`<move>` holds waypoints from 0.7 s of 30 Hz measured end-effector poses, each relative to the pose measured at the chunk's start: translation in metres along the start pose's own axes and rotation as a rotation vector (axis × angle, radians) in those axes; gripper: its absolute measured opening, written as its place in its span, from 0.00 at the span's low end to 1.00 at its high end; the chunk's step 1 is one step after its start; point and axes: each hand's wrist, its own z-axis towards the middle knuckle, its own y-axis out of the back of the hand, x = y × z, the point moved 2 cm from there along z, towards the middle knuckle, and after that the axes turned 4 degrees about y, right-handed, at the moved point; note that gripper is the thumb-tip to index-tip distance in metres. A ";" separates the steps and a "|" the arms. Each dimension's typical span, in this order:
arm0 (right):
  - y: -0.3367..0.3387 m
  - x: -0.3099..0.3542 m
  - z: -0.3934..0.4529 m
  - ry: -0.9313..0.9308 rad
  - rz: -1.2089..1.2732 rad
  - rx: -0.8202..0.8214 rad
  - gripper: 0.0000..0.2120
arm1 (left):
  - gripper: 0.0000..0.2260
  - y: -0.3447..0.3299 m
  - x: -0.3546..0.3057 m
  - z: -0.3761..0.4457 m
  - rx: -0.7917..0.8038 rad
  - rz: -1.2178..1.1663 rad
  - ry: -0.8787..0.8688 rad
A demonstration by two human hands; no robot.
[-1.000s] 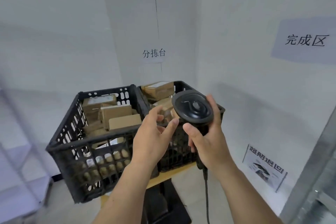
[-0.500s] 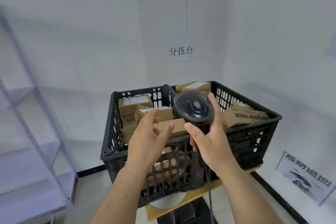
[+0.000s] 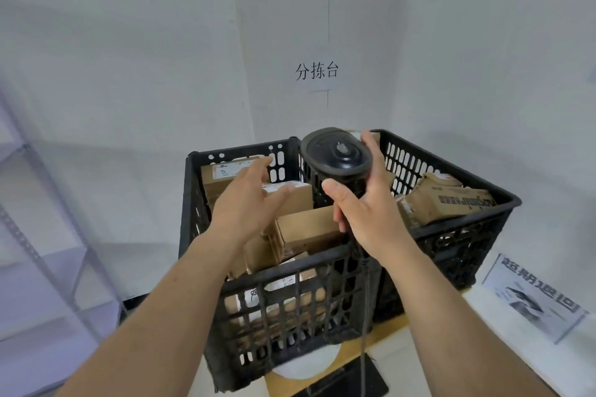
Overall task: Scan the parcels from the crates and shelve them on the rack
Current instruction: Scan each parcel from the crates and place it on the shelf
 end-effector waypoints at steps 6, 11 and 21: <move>0.006 -0.016 0.027 -0.027 0.066 0.053 0.41 | 0.29 -0.018 0.005 0.037 0.024 0.170 -0.012; 0.014 -0.034 0.040 -0.029 0.058 0.080 0.42 | 0.28 -0.030 0.018 0.064 0.067 0.267 0.025; 0.017 -0.059 0.074 -0.117 0.084 0.041 0.40 | 0.28 -0.063 0.045 0.116 0.216 0.403 0.072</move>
